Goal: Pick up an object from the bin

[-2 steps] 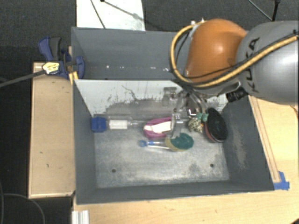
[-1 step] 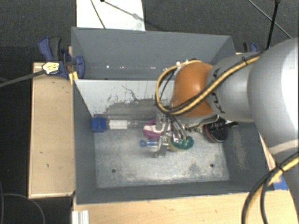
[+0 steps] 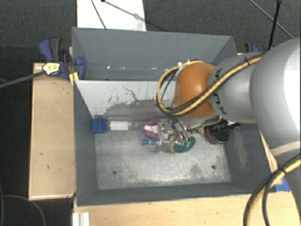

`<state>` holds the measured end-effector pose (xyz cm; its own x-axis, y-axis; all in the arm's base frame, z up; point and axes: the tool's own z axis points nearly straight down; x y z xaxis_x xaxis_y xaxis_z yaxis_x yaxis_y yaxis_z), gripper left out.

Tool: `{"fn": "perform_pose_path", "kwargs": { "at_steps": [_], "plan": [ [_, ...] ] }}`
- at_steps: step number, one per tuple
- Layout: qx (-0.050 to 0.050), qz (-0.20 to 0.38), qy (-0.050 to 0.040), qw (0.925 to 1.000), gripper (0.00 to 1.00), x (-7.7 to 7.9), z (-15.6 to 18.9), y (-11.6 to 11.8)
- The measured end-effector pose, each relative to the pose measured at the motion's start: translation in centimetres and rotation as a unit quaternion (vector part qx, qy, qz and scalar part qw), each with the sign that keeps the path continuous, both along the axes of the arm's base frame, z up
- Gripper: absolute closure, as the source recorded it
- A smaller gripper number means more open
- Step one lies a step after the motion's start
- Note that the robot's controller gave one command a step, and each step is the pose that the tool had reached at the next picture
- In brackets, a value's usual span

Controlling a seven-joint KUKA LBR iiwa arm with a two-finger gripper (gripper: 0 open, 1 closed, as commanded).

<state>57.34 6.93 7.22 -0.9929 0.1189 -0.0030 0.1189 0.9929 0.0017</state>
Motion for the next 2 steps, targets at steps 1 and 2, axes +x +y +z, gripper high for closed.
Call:
{"fn": "perform_pose_path", "kwargs": {
  "at_steps": [1,2],
  "plan": [
    [0.000,-0.001,0.0000,1.0000,1.00,0.00,0.00,-0.01],
    [0.000,-0.002,0.0000,1.0000,1.00,0.00,-0.01,-0.01]
  ]
}}
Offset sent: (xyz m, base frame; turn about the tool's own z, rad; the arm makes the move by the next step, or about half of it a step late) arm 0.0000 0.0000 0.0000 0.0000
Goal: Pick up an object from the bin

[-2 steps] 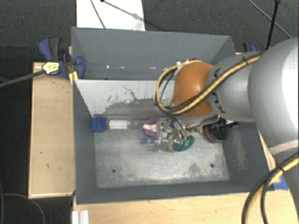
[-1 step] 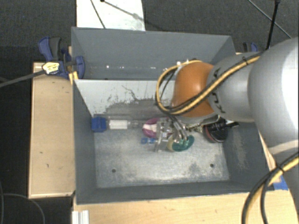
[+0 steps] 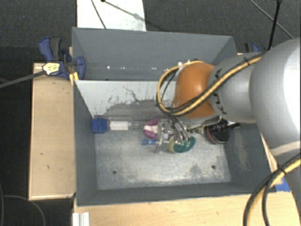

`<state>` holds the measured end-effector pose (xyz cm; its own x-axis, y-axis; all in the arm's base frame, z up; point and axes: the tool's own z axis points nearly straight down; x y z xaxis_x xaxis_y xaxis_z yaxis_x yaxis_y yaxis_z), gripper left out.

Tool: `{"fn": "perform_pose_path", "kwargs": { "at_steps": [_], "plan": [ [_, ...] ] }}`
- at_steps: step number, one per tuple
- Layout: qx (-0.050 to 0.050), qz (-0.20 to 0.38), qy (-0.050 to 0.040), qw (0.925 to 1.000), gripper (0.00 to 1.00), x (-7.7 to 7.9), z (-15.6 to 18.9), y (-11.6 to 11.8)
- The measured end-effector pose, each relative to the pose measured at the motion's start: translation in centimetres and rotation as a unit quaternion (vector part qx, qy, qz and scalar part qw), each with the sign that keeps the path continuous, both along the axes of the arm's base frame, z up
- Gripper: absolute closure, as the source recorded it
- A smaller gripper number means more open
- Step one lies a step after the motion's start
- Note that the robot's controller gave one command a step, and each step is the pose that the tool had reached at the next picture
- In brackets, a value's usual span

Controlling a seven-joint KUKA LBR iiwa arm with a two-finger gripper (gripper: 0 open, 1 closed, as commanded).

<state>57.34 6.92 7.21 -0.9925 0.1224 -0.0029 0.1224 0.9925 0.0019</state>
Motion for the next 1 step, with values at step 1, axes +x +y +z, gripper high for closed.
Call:
{"fn": "perform_pose_path", "kwargs": {
  "at_steps": [1],
  "plan": [
    [0.000,-0.001,0.0000,1.0000,1.00,0.00,0.00,0.00]
  ]
}}
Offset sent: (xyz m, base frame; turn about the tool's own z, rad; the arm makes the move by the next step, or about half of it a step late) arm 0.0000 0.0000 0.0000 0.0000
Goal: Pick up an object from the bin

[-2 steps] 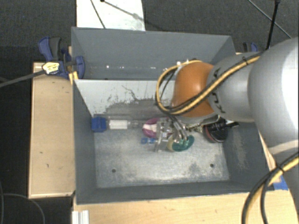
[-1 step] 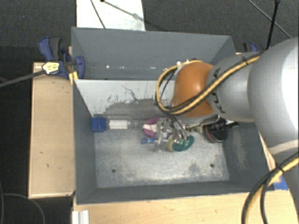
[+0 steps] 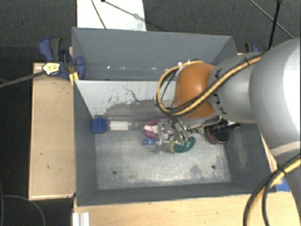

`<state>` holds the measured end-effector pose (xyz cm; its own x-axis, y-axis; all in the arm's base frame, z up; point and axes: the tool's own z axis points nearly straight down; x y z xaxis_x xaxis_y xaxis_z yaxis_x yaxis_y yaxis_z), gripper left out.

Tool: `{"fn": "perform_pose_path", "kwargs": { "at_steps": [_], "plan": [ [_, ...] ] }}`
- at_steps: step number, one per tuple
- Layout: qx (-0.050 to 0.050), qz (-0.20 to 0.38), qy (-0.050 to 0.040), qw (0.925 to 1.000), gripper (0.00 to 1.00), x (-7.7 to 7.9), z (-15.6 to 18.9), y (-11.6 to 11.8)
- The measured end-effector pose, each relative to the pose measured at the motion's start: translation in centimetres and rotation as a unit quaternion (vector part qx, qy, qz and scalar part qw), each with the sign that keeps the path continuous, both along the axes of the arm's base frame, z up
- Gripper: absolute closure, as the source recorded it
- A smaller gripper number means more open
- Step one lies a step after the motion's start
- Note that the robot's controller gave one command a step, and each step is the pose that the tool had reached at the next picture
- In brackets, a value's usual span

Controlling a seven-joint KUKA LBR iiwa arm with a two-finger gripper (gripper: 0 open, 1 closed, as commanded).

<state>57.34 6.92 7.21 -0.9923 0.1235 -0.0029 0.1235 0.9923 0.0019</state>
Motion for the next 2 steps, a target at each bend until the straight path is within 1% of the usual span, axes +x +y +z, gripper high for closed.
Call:
{"fn": "perform_pose_path", "kwargs": {
  "at_steps": [2],
  "plan": [
    [0.000,-0.001,0.0000,1.0000,1.00,0.00,0.00,0.00]
  ]
}}
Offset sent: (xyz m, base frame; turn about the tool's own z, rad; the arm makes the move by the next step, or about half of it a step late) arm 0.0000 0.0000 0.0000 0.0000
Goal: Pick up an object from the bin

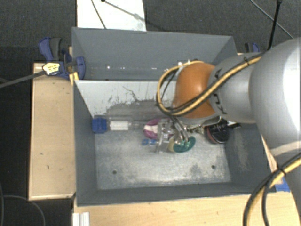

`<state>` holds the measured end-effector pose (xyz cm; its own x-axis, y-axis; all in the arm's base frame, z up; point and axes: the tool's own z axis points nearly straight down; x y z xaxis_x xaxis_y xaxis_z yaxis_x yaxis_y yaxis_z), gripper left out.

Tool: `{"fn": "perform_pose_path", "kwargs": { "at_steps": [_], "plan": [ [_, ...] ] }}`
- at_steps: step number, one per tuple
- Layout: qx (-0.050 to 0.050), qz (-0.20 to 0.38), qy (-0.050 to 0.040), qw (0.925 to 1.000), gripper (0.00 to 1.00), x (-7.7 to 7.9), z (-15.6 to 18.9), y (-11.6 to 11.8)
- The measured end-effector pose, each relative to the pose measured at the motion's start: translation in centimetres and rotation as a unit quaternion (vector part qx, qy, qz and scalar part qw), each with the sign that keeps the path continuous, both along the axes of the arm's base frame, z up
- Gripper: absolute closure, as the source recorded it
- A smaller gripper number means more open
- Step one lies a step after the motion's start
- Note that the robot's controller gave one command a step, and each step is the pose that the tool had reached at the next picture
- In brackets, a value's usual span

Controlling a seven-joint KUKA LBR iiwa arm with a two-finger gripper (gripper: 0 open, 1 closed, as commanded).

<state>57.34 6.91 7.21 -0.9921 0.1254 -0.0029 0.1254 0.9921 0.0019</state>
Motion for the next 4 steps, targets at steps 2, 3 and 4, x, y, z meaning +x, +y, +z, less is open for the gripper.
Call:
{"fn": "perform_pose_path", "kwargs": {
  "at_steps": [2,3,4],
  "plan": [
    [0.000,-0.001,0.0000,1.0000,1.00,0.0,0.0,0.0],
    [0.001,0.010,-0.0030,0.9999,1.00,-1.2,7.3,0.6],
    [0.001,0.021,-0.0023,0.9998,1.00,-3.2,13.0,2.2]
  ]
}}
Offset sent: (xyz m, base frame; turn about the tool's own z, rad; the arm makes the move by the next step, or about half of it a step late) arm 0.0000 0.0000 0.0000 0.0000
